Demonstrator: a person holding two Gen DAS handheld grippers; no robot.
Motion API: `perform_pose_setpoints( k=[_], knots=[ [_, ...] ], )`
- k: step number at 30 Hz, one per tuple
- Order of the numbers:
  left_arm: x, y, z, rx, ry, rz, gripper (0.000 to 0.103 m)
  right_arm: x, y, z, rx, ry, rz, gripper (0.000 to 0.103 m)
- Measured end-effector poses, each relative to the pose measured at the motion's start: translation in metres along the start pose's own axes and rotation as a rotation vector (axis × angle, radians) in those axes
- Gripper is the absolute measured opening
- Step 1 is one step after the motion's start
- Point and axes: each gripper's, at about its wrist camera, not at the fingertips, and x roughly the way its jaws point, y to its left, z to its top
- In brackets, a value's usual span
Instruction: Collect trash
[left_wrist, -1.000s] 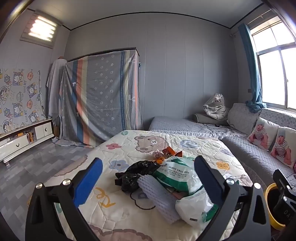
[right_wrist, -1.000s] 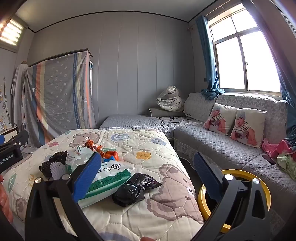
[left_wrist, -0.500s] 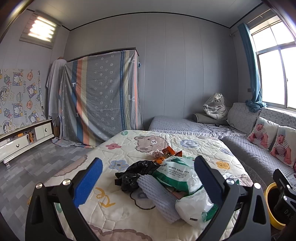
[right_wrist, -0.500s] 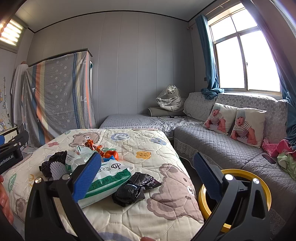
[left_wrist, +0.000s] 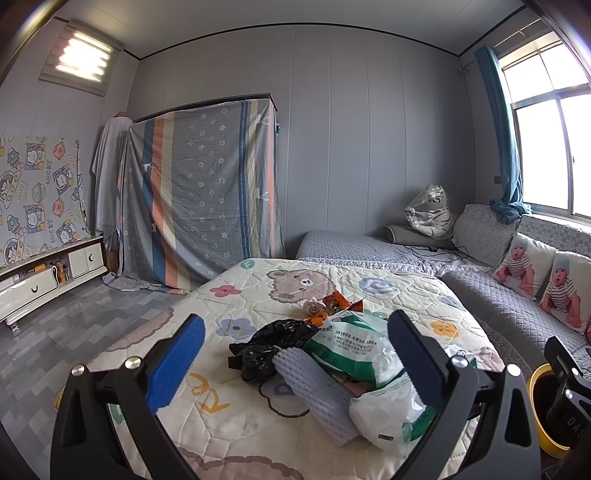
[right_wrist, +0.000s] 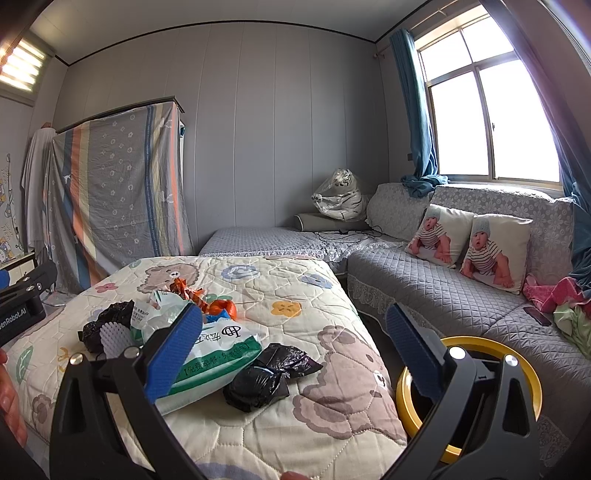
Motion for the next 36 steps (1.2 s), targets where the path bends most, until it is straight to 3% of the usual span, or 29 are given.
perform_pose_setpoints(
  k=[36],
  knots=[
    [0.0032,-0.0016,-0.0052,0.004,0.013,-0.011,0.096,0.0029,-0.001,-0.0013,0.003,0.004,0.002,0.095]
  ],
)
